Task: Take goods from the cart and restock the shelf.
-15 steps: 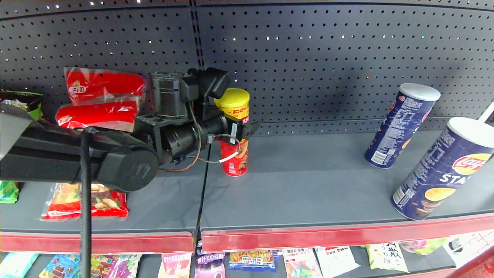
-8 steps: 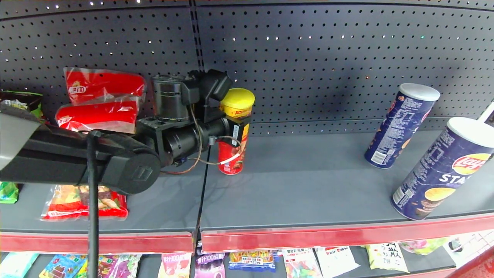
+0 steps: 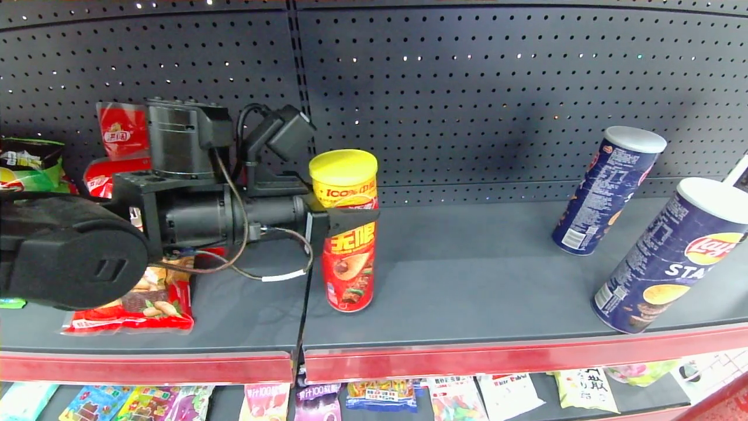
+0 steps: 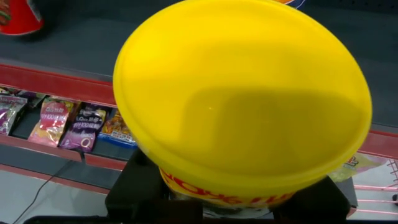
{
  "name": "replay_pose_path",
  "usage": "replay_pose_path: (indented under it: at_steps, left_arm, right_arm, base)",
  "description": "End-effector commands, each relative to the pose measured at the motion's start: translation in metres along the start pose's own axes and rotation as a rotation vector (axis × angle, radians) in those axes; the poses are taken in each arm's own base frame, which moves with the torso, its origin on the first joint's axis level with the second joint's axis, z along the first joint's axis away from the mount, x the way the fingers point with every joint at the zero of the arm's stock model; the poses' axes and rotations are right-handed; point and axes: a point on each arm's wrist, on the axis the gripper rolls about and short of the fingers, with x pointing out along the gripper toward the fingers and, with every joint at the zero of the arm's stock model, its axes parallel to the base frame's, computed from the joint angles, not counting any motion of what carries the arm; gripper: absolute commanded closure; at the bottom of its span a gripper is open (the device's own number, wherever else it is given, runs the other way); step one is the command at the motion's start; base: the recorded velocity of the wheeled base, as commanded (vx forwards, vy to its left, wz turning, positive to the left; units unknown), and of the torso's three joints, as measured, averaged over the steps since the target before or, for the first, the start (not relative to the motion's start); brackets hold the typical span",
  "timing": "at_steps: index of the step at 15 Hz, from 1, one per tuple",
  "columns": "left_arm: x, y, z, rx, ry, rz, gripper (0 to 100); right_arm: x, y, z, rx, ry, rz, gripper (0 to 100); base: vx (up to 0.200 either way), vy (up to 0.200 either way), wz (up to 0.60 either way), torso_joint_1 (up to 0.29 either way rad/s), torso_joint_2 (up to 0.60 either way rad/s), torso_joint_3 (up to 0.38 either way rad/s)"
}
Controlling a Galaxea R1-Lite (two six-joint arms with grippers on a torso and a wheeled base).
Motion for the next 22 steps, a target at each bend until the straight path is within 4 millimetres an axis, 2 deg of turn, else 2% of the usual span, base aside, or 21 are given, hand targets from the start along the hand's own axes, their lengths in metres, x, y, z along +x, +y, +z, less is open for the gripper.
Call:
replay_pose_path:
  at_steps: [1, 2, 6, 7, 8, 10, 14, 22]
  left_arm:
    - [-0.018, 0.003, 0.009, 0.056, -0.04, -0.034, 100]
    - [-0.018, 0.001, 0.007, 0.067, -0.046, -0.121, 100]
    - [-0.01, 0.001, -0.003, 0.053, -0.043, -0.269, 100]
    - [-0.009, 0.001, -0.003, 0.054, -0.042, -0.269, 100]
    - [-0.001, 0.006, -0.014, 0.085, -0.022, -0.278, 100]
    - [0.007, 0.006, -0.021, 0.106, -0.011, -0.309, 100]
    - [0.013, 0.0, -0.023, 0.097, -0.004, -0.341, 100]
    - [0.014, 0.001, -0.031, 0.067, 0.014, -0.364, 100]
  right_arm:
    - [0.0, 0.0, 0.001, -0.002, 0.001, 0.001, 100]
    - [0.0, 0.0, 0.002, -0.002, 0.0, 0.003, 100]
    - [-0.001, 0.0, 0.006, -0.005, -0.014, 0.004, 100]
    - [-0.001, 0.0, 0.006, -0.005, -0.014, 0.004, 100]
    - [-0.002, -0.001, 0.009, -0.006, -0.022, 0.001, 100]
    - [-0.001, -0.001, 0.01, -0.006, -0.023, 0.001, 100]
    - [-0.001, -0.001, 0.01, -0.005, -0.018, 0.002, 100]
    - [0.003, -0.002, 0.011, -0.004, 0.001, 0.007, 100]
  base:
    - [0.0, 0.0, 0.0, 0.0, 0.0, 0.0]
    - [0.0, 0.0, 0.0, 0.0, 0.0, 0.0]
    - [0.0, 0.0, 0.0, 0.0, 0.0, 0.0]
    - [0.0, 0.0, 0.0, 0.0, 0.0, 0.0]
    - [0.0, 0.0, 0.0, 0.0, 0.0, 0.0]
    - [0.0, 0.0, 0.0, 0.0, 0.0, 0.0]
    - [0.0, 0.0, 0.0, 0.0, 0.0, 0.0]
    - [0.0, 0.0, 0.0, 0.0, 0.0, 0.0]
